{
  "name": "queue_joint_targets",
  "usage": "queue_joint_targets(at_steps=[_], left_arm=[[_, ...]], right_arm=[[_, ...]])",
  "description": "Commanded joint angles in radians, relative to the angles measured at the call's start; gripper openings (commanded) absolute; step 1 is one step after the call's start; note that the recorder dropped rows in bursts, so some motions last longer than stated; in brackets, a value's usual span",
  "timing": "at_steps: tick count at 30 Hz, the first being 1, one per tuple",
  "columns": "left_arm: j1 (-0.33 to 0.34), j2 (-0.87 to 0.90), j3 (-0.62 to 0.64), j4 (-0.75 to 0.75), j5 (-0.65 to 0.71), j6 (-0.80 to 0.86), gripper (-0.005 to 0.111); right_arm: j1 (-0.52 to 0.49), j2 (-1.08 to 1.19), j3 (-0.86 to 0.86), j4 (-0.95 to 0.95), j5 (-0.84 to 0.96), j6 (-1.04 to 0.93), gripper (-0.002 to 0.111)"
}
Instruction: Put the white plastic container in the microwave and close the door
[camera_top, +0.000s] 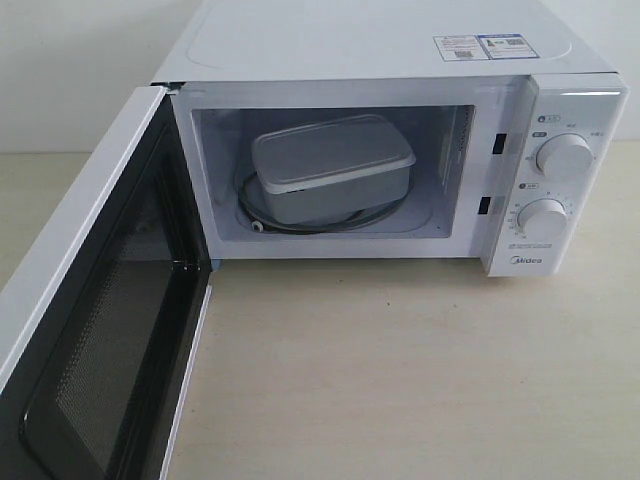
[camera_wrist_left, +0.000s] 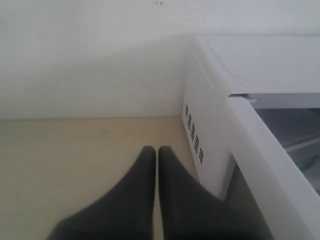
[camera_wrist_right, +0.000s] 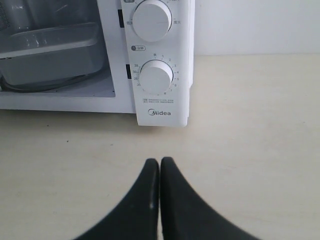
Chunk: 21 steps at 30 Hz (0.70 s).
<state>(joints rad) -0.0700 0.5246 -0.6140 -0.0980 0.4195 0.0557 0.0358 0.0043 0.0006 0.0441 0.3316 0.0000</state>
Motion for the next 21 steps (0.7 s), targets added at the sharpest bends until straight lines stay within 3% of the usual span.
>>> queue_joint_targets(at_steps=[1,5,10,13,19,21], left_arm=[[0.001,0.089,-0.01,-0.032,-0.061,0.003,0.004],[0.001,0.158,-0.01,-0.17,-0.012,0.002,0.004],[0.001,0.264,-0.01,-0.233,0.115,0.015,0.004],[0.001,0.335,-0.01,-0.445,0.191,0.218,0.004],[0.001,0.431,-0.01,-1.056,0.382,0.84,0.004],[0.001,0.45,-0.01,-1.15,0.403,0.922,0.004]], right_arm=[[-0.005,-0.004,-0.001,0.002,-0.009,0.0,0.0],[-0.005,-0.004,-0.001,0.002,-0.009,0.0,0.0],[-0.005,-0.004,-0.001,0.002,-0.009,0.0,0.0],[-0.005,-0.004,-0.001,0.002,-0.009,0.0,0.0],[-0.005,-0.004,-0.001,0.002,-0.009,0.0,0.0],[-0.005,-0.004,-0.001,0.002,-0.009,0.0,0.0]])
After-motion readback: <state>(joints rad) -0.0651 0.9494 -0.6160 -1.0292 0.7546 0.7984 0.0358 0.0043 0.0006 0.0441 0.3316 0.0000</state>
